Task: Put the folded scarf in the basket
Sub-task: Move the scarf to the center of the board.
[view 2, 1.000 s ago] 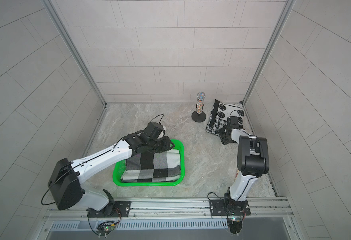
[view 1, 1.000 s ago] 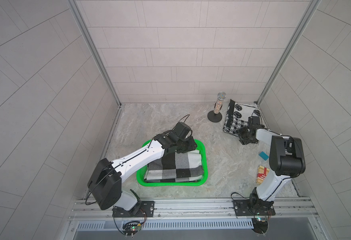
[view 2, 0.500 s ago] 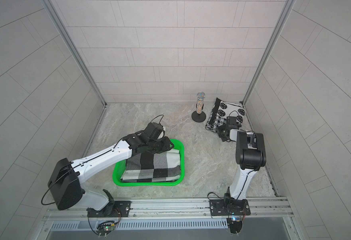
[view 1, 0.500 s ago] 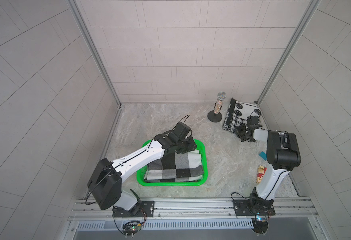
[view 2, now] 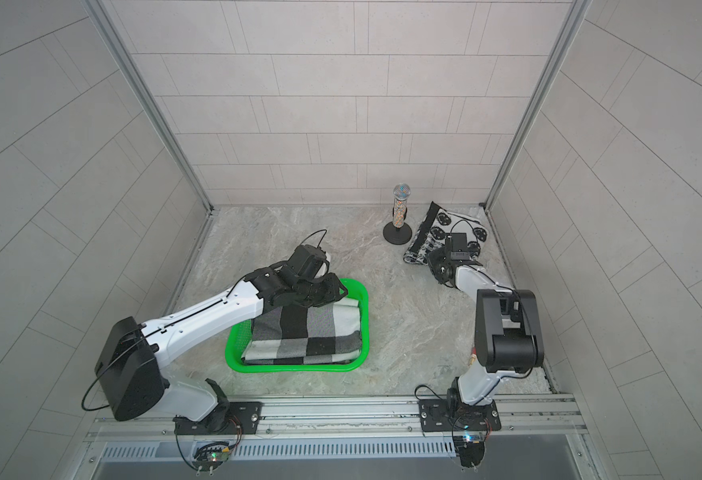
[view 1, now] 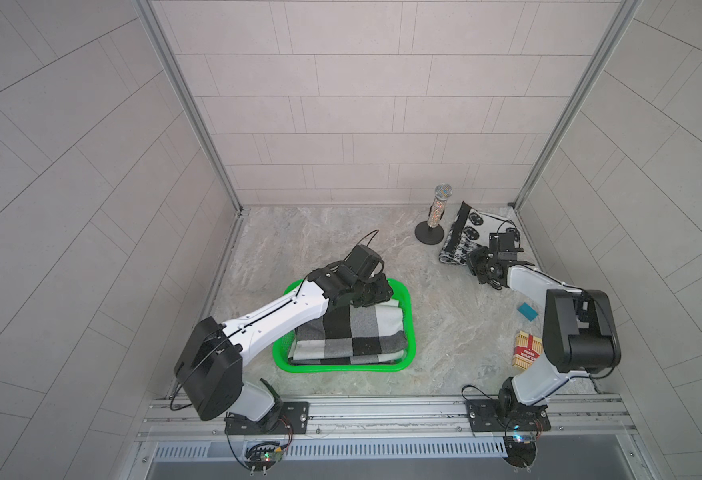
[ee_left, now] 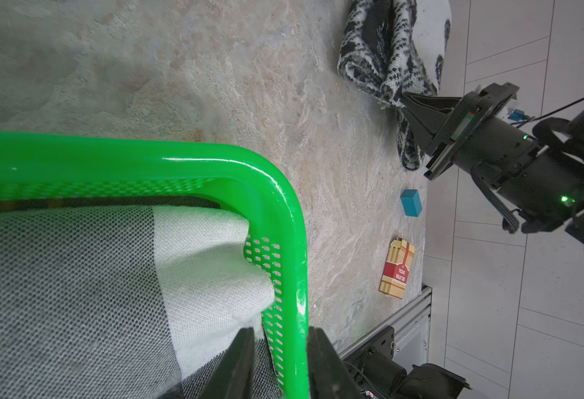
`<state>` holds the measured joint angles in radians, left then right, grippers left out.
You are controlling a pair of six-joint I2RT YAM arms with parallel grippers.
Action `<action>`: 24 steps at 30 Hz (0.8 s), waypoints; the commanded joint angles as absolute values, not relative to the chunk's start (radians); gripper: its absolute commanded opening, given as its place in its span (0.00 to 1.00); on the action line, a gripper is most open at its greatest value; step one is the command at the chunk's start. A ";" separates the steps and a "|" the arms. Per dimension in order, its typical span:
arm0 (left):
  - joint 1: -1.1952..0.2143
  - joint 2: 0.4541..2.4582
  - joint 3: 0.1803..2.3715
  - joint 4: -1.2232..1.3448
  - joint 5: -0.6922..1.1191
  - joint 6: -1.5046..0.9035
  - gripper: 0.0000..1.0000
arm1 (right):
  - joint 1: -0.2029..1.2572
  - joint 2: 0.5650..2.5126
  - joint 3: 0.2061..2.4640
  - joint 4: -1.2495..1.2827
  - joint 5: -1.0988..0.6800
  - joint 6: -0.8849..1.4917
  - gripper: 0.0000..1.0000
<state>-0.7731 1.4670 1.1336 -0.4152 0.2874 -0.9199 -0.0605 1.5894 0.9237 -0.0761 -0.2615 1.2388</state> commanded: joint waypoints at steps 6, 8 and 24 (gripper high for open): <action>-0.779 1.430 1.096 -0.374 0.286 -0.941 0.31 | 0.100 1.312 0.869 -0.386 -0.128 1.198 0.00; -0.784 1.431 1.095 -0.364 0.290 -0.947 0.31 | 0.142 1.246 0.839 -0.446 -0.111 1.196 0.00; -0.809 1.540 1.238 -0.354 0.311 -0.917 0.32 | 0.339 0.876 0.579 -0.747 -0.229 1.126 0.00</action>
